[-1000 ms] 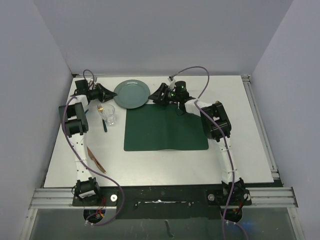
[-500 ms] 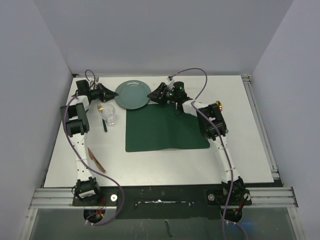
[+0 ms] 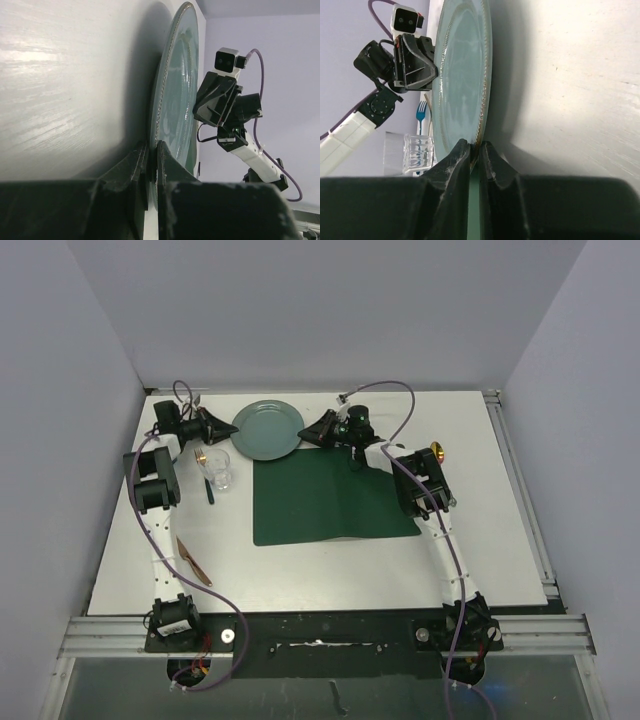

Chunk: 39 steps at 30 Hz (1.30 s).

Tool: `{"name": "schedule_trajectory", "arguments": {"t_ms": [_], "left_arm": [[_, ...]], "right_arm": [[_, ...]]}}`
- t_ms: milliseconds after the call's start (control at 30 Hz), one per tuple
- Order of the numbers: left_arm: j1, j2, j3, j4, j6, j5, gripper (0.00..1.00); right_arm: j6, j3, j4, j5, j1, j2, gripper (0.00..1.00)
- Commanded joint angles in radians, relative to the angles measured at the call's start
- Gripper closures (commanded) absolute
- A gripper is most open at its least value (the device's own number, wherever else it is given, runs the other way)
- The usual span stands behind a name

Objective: Set the dinner table for one person
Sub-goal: Pick up the plate at the center of the board.

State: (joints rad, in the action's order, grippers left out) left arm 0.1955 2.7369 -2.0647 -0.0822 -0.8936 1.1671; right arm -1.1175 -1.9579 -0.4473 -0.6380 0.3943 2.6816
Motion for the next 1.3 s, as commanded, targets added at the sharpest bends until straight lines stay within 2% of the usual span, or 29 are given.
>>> {"name": "schedule_trajectory", "arguments": {"t_ms": [0, 400, 500, 633, 800, 900, 1267], "left_arm": [[-0.043, 0.051, 0.024, -0.088, -0.01, 0.058, 1.0], [-0.044, 0.012, 0.037, -0.139, -0.037, 0.04, 1.0], [-0.046, -0.005, 0.051, -0.204, -0.082, 0.045, 1.0], [-0.053, -0.016, 0.088, -0.426, -0.249, 0.066, 1.0], [-0.064, -0.007, 0.111, -0.815, -0.583, 0.09, 1.0], [-0.069, -0.003, 0.093, -0.947, -0.693, 0.099, 1.0], [-0.075, -0.05, 0.08, -0.964, -0.714, 0.114, 1.0]], "right_arm": [[-0.006, -0.046, -0.054, -0.012, 0.005, 0.019, 1.0], [0.028, -0.038, -0.047, -0.003, 0.005, -0.013, 1.0], [0.03, -0.038, -0.059, -0.011, 0.008, -0.022, 1.0], [0.036, -0.044, -0.065, -0.018, 0.011, -0.038, 1.0], [0.049, -0.048, -0.068, -0.028, 0.018, -0.063, 1.0], [0.058, -0.052, -0.065, -0.028, 0.024, -0.079, 1.0], [0.077, -0.053, -0.052, -0.037, 0.041, -0.11, 1.0]]}}
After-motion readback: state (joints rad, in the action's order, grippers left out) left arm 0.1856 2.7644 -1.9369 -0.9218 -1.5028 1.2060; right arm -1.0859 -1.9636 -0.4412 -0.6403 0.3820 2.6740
